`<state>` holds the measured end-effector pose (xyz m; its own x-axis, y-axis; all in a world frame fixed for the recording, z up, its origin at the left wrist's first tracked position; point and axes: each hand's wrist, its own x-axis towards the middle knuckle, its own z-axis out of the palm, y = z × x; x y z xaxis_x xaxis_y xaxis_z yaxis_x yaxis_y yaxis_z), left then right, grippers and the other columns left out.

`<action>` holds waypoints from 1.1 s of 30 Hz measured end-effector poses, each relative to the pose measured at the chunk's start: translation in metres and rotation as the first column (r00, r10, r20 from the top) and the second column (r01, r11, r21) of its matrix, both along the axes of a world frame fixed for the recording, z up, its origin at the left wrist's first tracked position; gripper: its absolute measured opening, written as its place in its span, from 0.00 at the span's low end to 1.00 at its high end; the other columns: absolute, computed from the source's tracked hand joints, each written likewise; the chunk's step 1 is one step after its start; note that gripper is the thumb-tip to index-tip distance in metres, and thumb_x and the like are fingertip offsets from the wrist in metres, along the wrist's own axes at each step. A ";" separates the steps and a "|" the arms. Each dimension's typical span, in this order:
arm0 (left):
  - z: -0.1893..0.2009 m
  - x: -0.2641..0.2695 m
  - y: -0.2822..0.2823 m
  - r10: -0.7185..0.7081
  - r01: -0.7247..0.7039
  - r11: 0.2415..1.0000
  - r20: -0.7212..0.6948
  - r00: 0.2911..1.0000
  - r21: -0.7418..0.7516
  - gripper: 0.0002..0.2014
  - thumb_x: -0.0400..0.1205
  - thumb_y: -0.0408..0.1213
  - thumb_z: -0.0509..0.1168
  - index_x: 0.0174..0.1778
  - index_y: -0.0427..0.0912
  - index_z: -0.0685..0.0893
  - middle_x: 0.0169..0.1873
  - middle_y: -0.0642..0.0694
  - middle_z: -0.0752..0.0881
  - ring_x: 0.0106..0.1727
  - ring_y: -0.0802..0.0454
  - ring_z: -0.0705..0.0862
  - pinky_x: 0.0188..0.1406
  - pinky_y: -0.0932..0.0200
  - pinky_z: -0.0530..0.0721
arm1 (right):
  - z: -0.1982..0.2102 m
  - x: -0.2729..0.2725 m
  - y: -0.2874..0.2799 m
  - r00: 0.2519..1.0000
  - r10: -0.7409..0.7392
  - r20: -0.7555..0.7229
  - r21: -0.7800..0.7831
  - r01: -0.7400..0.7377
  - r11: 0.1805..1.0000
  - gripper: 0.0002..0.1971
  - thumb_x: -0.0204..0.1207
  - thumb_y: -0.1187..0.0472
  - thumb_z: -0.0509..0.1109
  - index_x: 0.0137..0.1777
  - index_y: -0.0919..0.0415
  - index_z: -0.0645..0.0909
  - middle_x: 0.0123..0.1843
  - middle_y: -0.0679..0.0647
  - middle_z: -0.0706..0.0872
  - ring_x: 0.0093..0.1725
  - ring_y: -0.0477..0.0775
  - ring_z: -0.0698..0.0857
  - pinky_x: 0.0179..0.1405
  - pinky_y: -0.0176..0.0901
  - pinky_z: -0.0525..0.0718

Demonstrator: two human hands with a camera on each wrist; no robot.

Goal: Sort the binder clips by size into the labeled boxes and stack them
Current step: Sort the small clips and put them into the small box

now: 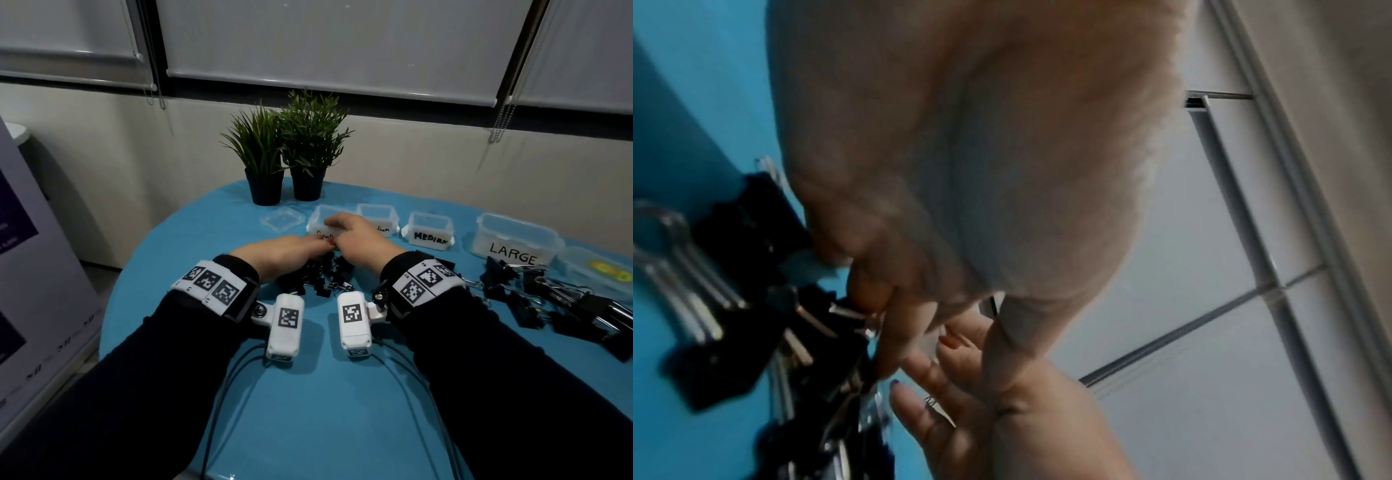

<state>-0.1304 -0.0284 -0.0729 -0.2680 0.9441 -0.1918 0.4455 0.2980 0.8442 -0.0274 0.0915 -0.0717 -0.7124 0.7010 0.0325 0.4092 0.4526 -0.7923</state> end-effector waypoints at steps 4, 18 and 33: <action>0.017 -0.010 -0.015 -0.063 0.058 0.998 -0.191 0.979 -0.029 0.31 0.75 0.55 0.74 0.75 0.63 0.77 0.69 0.57 0.83 0.70 0.56 0.82 0.78 0.51 0.73 | 0.001 0.002 -0.002 0.999 0.007 -0.033 -0.031 -0.008 0.999 0.20 0.78 0.74 0.61 0.62 0.55 0.85 0.62 0.58 0.87 0.62 0.58 0.85 0.66 0.52 0.85; 0.018 -0.020 -0.027 -0.030 -0.033 0.986 -0.371 0.928 -0.163 0.19 0.64 0.43 0.87 0.47 0.51 0.90 0.42 0.50 0.87 0.38 0.53 0.86 0.46 0.56 0.90 | 0.014 0.014 -0.007 0.960 -0.075 -0.268 -0.137 0.038 0.990 0.07 0.72 0.71 0.78 0.49 0.64 0.89 0.36 0.54 0.88 0.18 0.47 0.76 0.19 0.34 0.76; 0.019 -0.012 -0.021 0.077 -0.044 0.968 -0.124 0.989 0.248 0.04 0.80 0.27 0.73 0.48 0.36 0.89 0.40 0.43 0.92 0.34 0.58 0.88 0.27 0.64 0.85 | 0.010 0.017 0.000 0.987 -0.124 -0.105 -0.225 0.098 0.969 0.07 0.82 0.67 0.67 0.58 0.65 0.82 0.47 0.60 0.86 0.39 0.55 0.86 0.26 0.40 0.83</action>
